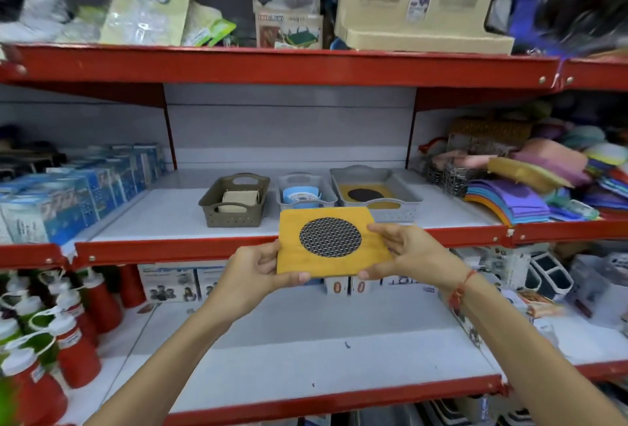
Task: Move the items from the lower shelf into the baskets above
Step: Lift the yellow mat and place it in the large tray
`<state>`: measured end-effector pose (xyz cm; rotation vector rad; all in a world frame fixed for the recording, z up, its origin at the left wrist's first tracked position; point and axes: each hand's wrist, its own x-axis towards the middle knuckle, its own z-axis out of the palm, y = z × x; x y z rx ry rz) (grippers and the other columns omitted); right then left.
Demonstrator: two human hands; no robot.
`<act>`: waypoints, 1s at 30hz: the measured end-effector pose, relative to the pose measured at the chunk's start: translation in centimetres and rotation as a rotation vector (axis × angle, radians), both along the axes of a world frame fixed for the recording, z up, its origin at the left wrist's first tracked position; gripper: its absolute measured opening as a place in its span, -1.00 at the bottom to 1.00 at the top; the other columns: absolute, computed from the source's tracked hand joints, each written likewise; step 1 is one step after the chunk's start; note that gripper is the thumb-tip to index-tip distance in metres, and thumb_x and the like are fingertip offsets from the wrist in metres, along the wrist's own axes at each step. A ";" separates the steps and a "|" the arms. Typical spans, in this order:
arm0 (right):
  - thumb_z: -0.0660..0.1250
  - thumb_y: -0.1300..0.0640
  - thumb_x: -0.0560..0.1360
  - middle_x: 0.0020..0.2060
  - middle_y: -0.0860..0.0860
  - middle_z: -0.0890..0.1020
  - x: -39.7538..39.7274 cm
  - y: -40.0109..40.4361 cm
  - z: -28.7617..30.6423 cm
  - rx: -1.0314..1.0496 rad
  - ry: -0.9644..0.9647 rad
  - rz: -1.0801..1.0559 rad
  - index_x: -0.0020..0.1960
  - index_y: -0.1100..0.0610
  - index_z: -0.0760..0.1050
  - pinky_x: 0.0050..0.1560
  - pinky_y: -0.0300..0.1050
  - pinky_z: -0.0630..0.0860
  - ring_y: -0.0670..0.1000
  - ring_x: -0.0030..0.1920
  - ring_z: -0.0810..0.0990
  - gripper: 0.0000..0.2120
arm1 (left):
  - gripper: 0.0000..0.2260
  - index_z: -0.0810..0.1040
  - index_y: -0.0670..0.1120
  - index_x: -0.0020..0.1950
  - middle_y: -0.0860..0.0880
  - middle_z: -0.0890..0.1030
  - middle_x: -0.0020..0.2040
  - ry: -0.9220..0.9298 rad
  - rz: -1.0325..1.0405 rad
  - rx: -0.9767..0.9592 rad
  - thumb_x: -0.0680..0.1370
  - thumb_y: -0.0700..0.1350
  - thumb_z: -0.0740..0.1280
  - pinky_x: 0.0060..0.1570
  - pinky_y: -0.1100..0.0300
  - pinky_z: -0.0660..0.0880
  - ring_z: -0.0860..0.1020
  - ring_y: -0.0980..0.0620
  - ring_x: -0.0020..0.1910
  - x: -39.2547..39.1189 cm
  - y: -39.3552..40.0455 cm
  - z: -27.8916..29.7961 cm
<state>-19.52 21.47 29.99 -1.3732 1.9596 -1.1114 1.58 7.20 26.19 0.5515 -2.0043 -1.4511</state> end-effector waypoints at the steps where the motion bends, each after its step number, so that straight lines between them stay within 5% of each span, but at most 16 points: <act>1: 0.62 0.18 0.19 0.42 0.01 0.38 -0.4 -0.1 0.7 -0.009 0.026 0.002 0.45 0.10 0.29 0.42 -0.16 0.26 0.00 0.46 0.29 -0.09 | -0.59 0.47 0.14 -0.04 0.41 0.63 -0.38 0.009 -0.001 -0.021 0.37 -0.32 0.49 -0.27 0.57 0.49 0.60 0.50 -0.24 -0.7 -0.2 0.5; 6: 0.60 0.20 0.21 0.34 -0.04 0.45 -4.0 -1.3 2.6 -0.052 0.111 -0.033 0.37 0.03 0.40 0.44 -0.18 0.25 -0.04 0.42 0.33 -0.23 | -0.39 0.32 -0.10 0.42 0.31 0.63 -0.18 0.024 -0.006 -0.110 0.42 -0.30 0.46 -0.23 0.57 0.50 0.60 0.47 -0.22 -5.0 -1.2 2.1; 9: 0.58 0.15 0.25 -0.03 -0.32 0.58 -7.6 -2.5 3.3 -0.100 0.200 -0.052 0.25 0.06 0.53 0.33 -0.30 0.25 -0.27 0.20 0.49 -0.41 | -0.60 0.35 0.16 0.13 0.22 0.51 -0.19 -0.037 -0.004 -0.207 0.46 -0.16 0.44 -0.19 0.52 0.43 0.55 0.37 -0.27 -8.6 -3.4 3.3; 11: 0.54 0.12 0.31 -0.11 -0.31 0.64 -10.2 -3.5 3.9 -0.132 0.231 -0.055 0.21 0.11 0.58 0.29 -0.32 0.27 -0.31 0.21 0.46 -0.52 | -0.85 0.45 0.10 -0.11 0.06 0.43 -0.18 -0.125 0.025 -0.343 0.46 0.05 0.41 -0.17 0.26 0.35 0.42 0.14 -0.24 -11.2 -5.1 4.3; 14: 0.46 0.06 0.38 0.06 -0.05 0.66 -13.8 -5.1 4.1 -0.150 0.213 -0.058 0.19 0.11 0.60 0.05 -0.38 0.46 -0.17 0.11 0.53 -0.61 | -0.58 0.58 -0.23 -0.01 -0.02 0.36 -0.33 -0.212 0.024 -0.453 0.50 0.15 0.33 -0.35 0.22 0.25 0.29 0.17 -0.44 -15.3 -7.8 5.1; 16: 0.42 -0.04 0.37 -0.30 -0.10 0.59 -15.8 -6.1 3.8 -0.172 0.217 -0.075 0.15 0.12 0.63 -0.22 -0.25 0.39 -0.13 -0.25 0.48 -0.60 | -0.56 0.61 -0.22 0.01 -0.05 0.46 -0.36 -0.277 0.014 -0.495 0.49 0.18 0.31 -0.35 0.15 0.34 0.41 0.08 -0.43 -17.7 -9.0 5.7; 18: 0.40 -0.05 0.40 -0.54 -0.17 0.40 -18.0 -7.3 3.2 -0.159 0.243 -0.124 0.16 0.12 0.62 -0.30 -0.17 0.23 -0.09 -0.40 0.32 -0.61 | -0.50 0.61 -0.11 0.07 -0.16 0.67 -0.12 -0.334 -0.024 -0.519 0.44 0.29 0.27 -0.09 -0.02 0.52 0.62 -0.09 -0.15 -19.6 -10.1 5.8; 20: 0.37 -0.15 0.39 -0.48 0.00 0.57 -19.7 -8.2 2.6 -0.135 0.280 -0.139 0.19 0.03 0.60 -0.23 -0.15 0.34 -0.02 -0.33 0.46 -0.56 | -0.53 0.58 -0.07 0.12 -0.17 0.66 0.03 -0.410 -0.017 -0.536 0.48 0.27 0.22 0.07 -0.03 0.53 0.62 -0.10 -0.01 -21.0 -10.5 5.9; 22: 0.30 -0.35 0.30 -0.14 0.15 0.73 -21.1 -8.9 2.0 -0.110 0.359 -0.116 0.17 -0.13 0.59 -0.08 0.01 0.54 0.07 -0.12 0.67 -0.47 | -0.62 0.56 -0.07 0.14 -0.13 0.64 0.00 -0.462 0.002 -0.564 0.56 0.18 0.18 0.05 0.05 0.50 0.58 -0.02 -0.08 -22.2 -10.8 5.9; 25: 0.26 -0.29 0.38 0.02 0.01 0.73 -22.4 -9.4 1.9 -0.060 0.462 -0.107 0.17 -0.13 0.59 0.11 0.02 0.55 -0.01 0.05 0.67 -0.55 | -0.62 0.54 -0.08 0.16 -0.09 0.63 0.06 -0.542 0.007 -0.600 0.60 0.15 0.11 0.14 0.02 0.50 0.58 -0.04 0.00 -24.0 -11.0 5.8; 28: 0.19 -0.37 0.33 0.05 -0.02 0.71 -23.5 -10.2 1.9 -0.040 0.538 -0.111 0.16 -0.09 0.60 0.16 0.00 0.54 -0.03 0.07 0.66 -0.44 | -0.60 0.53 -0.11 0.17 -0.10 0.61 0.05 -0.630 0.022 -0.633 0.61 0.14 0.08 0.15 0.09 0.48 0.58 -0.05 0.02 -25.2 -11.3 5.5; 30: 0.23 -0.30 0.40 0.11 -0.02 0.69 -24.1 -10.7 1.8 0.020 0.609 -0.081 0.18 -0.11 0.59 0.17 -0.06 0.52 -0.03 0.06 0.64 -0.54 | -0.62 0.52 -0.07 0.22 -0.11 0.59 0.13 -0.684 -0.006 -0.657 0.62 0.12 0.09 0.18 0.12 0.45 0.56 -0.04 0.08 -25.7 -11.4 5.4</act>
